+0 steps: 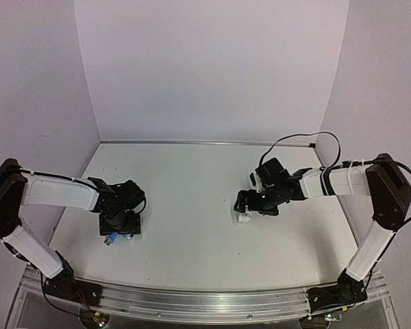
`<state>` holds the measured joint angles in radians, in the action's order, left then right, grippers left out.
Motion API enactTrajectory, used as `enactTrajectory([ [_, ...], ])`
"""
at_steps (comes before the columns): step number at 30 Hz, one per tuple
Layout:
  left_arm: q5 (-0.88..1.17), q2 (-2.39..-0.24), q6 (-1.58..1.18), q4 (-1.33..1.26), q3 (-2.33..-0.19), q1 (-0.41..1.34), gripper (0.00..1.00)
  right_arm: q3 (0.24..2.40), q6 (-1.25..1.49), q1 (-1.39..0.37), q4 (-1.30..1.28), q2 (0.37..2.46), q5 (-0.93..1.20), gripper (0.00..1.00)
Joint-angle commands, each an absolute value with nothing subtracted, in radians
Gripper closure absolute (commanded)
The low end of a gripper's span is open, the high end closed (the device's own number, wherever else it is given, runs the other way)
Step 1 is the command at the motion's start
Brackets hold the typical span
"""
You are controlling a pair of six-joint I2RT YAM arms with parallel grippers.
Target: Install the water faucets
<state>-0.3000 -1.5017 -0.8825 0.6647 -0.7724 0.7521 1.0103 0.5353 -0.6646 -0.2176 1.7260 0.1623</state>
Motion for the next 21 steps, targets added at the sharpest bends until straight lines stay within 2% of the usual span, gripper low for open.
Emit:
enactTrajectory([
  [1, -0.299, -1.568, -0.866, 0.657, -0.812, 0.756, 0.19, 1.018, 0.530, -0.677, -0.199, 1.718, 0.144, 0.02],
  [8, -0.275, -1.618, -0.850, 0.630, -0.861, 0.766, 0.36, 1.013, 0.525, -0.679, -0.198, 1.717, 0.133, 0.02],
  [21, -0.117, -1.741, -0.799, 0.457, -1.014, 0.790, 0.39, 1.022, 0.520, -0.682, -0.198, 1.723, 0.139, 0.02],
])
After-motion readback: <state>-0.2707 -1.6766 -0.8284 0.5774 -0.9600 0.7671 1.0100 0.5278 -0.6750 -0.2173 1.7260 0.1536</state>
